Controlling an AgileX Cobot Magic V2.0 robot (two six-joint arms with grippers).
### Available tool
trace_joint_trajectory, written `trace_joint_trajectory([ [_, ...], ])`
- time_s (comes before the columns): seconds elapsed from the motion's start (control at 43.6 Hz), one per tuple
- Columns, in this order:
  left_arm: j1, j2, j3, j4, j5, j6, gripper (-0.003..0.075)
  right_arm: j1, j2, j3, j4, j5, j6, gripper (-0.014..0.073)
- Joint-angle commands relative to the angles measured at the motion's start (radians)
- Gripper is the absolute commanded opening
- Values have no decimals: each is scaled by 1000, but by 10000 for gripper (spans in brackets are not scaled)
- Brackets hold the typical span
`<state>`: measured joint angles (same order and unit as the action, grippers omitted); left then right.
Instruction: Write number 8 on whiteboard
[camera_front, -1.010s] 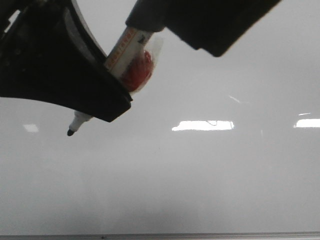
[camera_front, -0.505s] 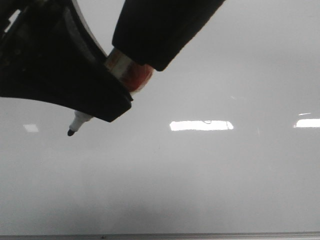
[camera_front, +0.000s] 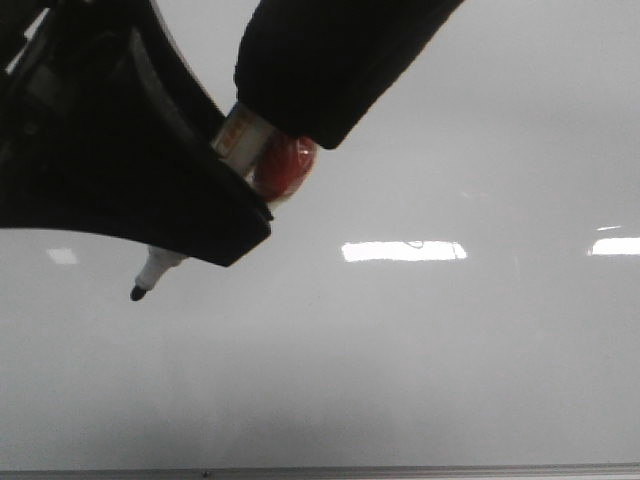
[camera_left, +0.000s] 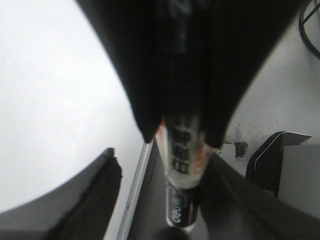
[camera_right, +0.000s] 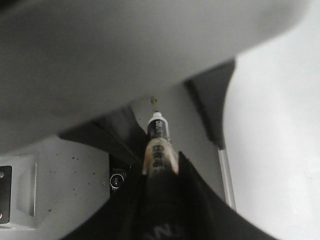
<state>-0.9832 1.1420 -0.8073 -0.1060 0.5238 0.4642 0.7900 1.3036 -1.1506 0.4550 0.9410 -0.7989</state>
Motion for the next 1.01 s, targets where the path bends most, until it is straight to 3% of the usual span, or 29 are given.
trace_joint_trajectory([
  [0.0, -4, -36, -35, -12, -84, -68, 472, -45, -23, -19, 28, -15, -2, -69],
  [0.207, 7, -143, 46, -9, -142, -105, 318, -211, -97, 114, 90, -71, -1, -67],
  [0.436, 99, -398, 251, -15, -298, -229, 198, -409, -230, 329, 238, -274, -2, -67],
  [0.574, 132, -568, 345, -55, -342, -244, 103, -438, -257, 411, 337, -372, -2, -67],
  [0.689, 137, -667, 388, -74, -347, -244, -20, -438, -238, 424, 407, -422, -7, -67],
  [0.826, 137, -702, 394, -76, -347, -244, -20, -438, -163, 393, 513, -449, -115, -67],
  [0.987, 137, -700, 394, -76, -348, -244, -20, -437, -3, 269, 714, -369, -288, -67],
])
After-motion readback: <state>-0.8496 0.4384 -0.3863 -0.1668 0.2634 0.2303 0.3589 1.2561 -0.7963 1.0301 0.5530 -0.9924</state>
